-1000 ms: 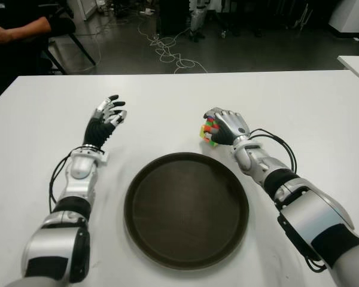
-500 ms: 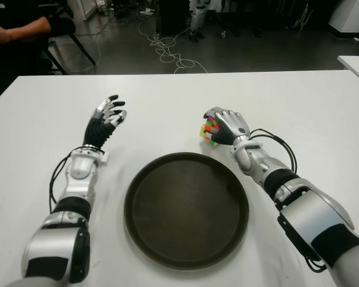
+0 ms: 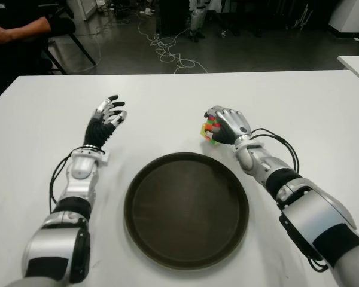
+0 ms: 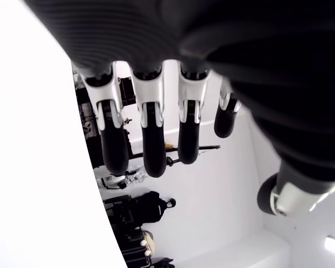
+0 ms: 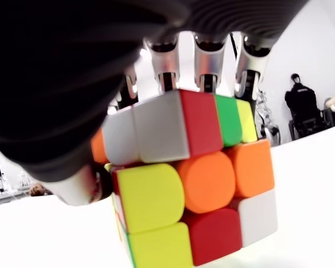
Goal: Pick up the Rubik's Cube and put it in the plate
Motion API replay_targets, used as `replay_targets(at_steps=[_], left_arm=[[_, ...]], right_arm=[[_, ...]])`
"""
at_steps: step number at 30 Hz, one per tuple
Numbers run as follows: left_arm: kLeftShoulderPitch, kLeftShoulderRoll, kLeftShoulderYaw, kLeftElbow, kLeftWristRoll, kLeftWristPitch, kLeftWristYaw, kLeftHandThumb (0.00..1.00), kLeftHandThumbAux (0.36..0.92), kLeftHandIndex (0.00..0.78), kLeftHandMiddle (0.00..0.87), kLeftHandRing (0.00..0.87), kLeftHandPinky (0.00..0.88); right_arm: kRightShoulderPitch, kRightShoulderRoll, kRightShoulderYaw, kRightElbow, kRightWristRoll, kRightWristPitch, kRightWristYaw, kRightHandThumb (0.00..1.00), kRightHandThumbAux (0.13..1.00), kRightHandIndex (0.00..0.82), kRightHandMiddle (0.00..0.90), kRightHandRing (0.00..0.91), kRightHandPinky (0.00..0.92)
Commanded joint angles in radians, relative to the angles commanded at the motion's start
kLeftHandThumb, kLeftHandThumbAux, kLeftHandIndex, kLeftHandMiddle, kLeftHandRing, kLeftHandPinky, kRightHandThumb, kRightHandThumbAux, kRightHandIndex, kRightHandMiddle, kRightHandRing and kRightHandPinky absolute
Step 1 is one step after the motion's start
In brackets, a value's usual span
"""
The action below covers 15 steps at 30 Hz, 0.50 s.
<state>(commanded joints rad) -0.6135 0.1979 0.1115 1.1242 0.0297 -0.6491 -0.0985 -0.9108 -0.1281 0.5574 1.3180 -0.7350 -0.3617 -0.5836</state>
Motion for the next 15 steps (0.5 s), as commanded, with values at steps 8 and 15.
replay_targets(at_steps=[8, 15], left_arm=[[-0.002, 0.0, -0.003, 0.003, -0.004, -0.005, -0.008, 0.016, 0.547, 0.143, 0.221, 0.254, 0.309], [-0.004, -0.005, 0.002, 0.005, -0.011, -0.01, -0.008, 0.03, 0.546, 0.14, 0.221, 0.251, 0.309]], right_arm=[[-0.012, -0.018, 0.012, -0.019, -0.018, -0.049, -0.102, 0.835, 0.692, 0.409, 0.457, 0.466, 0.547], [-0.018, -0.042, 0.009, -0.063, -0.02, -0.122, -0.193, 0.834, 0.694, 0.394, 0.468, 0.488, 0.594]])
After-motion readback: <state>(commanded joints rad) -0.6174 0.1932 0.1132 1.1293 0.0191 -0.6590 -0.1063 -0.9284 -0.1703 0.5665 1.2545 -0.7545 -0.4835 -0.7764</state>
